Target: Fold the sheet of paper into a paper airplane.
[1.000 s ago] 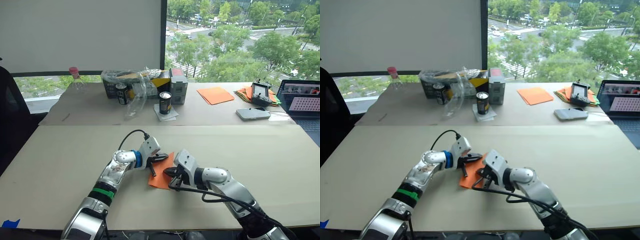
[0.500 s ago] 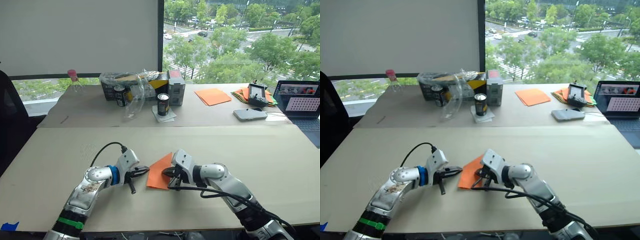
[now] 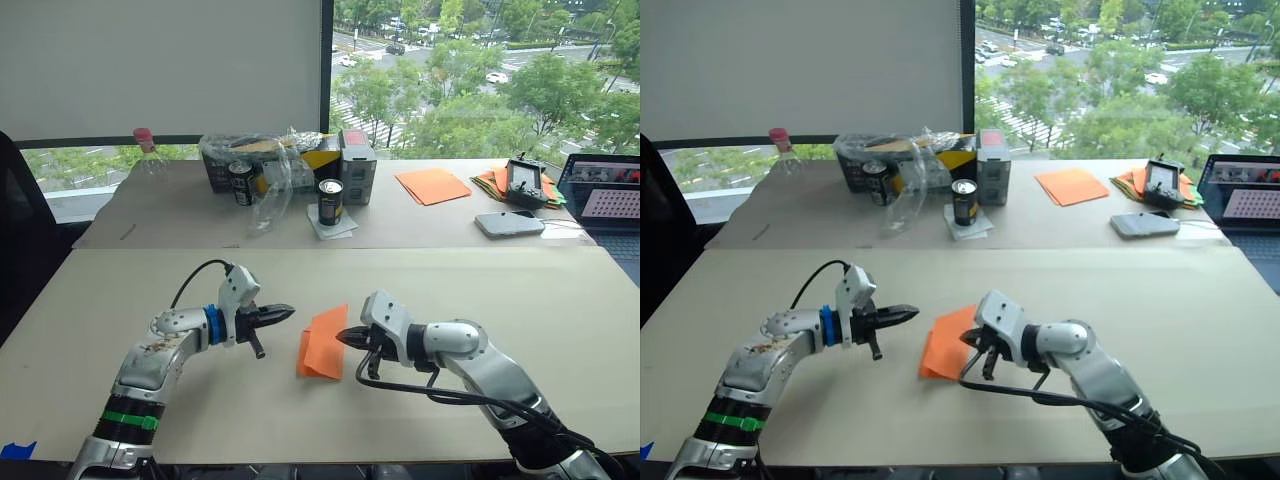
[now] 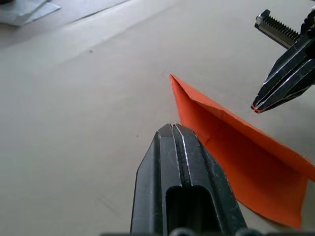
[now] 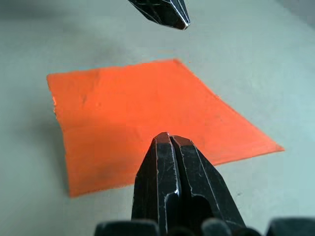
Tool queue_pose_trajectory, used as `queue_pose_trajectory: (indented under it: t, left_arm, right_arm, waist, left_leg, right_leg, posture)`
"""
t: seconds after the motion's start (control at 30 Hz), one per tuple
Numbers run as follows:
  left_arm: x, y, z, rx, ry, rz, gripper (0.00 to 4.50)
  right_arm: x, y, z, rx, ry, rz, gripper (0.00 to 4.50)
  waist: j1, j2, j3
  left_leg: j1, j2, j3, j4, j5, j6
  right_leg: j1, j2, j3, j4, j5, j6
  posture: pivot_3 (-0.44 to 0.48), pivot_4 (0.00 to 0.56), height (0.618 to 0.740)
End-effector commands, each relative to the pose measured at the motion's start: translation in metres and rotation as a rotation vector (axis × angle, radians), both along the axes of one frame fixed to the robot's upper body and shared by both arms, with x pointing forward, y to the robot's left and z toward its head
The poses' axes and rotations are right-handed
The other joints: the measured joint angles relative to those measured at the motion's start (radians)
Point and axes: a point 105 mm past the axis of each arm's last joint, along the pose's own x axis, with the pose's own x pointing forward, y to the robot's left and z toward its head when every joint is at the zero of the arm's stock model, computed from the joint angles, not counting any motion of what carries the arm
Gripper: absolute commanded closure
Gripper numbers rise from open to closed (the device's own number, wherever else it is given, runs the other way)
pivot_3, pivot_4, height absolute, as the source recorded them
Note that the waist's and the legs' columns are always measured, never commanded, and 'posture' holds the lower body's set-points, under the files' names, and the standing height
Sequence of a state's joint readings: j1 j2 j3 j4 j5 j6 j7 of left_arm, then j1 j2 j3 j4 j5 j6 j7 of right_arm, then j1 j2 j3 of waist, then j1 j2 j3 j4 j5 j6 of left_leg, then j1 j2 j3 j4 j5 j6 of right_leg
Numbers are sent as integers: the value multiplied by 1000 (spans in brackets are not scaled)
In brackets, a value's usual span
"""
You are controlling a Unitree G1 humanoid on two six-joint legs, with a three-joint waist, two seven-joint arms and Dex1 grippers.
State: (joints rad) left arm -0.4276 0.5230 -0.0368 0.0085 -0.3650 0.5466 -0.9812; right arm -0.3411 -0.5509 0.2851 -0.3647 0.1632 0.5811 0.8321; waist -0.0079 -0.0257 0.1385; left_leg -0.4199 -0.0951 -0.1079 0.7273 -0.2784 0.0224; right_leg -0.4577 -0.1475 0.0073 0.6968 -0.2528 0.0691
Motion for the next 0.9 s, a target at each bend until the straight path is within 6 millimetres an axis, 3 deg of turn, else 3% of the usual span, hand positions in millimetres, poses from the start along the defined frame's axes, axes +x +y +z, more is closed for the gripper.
queue_pose_trajectory:
  t: [0.03,0.17,0.3,0.4,0.57,0.77,0.9]
  left_arm:
    - [4,-10,4,-24,100,-47,4485]
    - [13,-19,14,-36,213,-46,3329]
    - [20,-26,42,-169,377,-95,1980]
    - [35,-32,40,-158,509,-42,946]
    - [29,-53,40,-102,755,-115,946]
    - [45,-56,19,43,794,5,946]
    - [35,-68,16,77,836,-77,946]
  right_arm:
    - [-3,-2,15,4,-62,-1,4500]
    - [-4,-1,19,-2,-117,-12,4500]
    - [-6,-3,19,-34,-163,-27,4500]
    - [-5,-9,20,-39,-177,-60,4500]
    - [-3,-20,18,-64,-186,-107,4500]
    - [-3,-25,16,-60,-166,-159,4500]
    - [-4,-26,17,-58,-167,-168,4500]
  waist:
    - [-3,0,0]
    - [-5,-2,3]
    - [-6,-5,6]
    - [-6,-5,6]
    - [-6,-7,7]
    - [-10,-8,8]
    - [-7,-8,8]
  left_leg:
    - [0,0,0,0,0,0]
    - [0,0,0,0,0,0]
    - [-2,0,-1,1,0,0]
    - [-1,0,-1,1,0,0]
    - [-2,-1,0,2,0,0]
    - [-2,-1,0,2,0,0]
    - [-3,-1,0,2,0,0]
  right_leg:
    - [0,0,0,0,0,0]
    - [0,0,-1,1,0,0]
    - [-2,0,-1,2,0,0]
    - [-1,0,-1,1,0,0]
    - [-1,0,-1,2,0,1]
    - [-2,0,-1,3,0,1]
    - [-2,0,-1,3,0,1]
  posture:
    - [0,150,670]
    - [0,150,670]
    - [0,150,670]
    - [0,150,670]
    - [0,150,670]
    - [0,150,670]
    - [0,150,670]
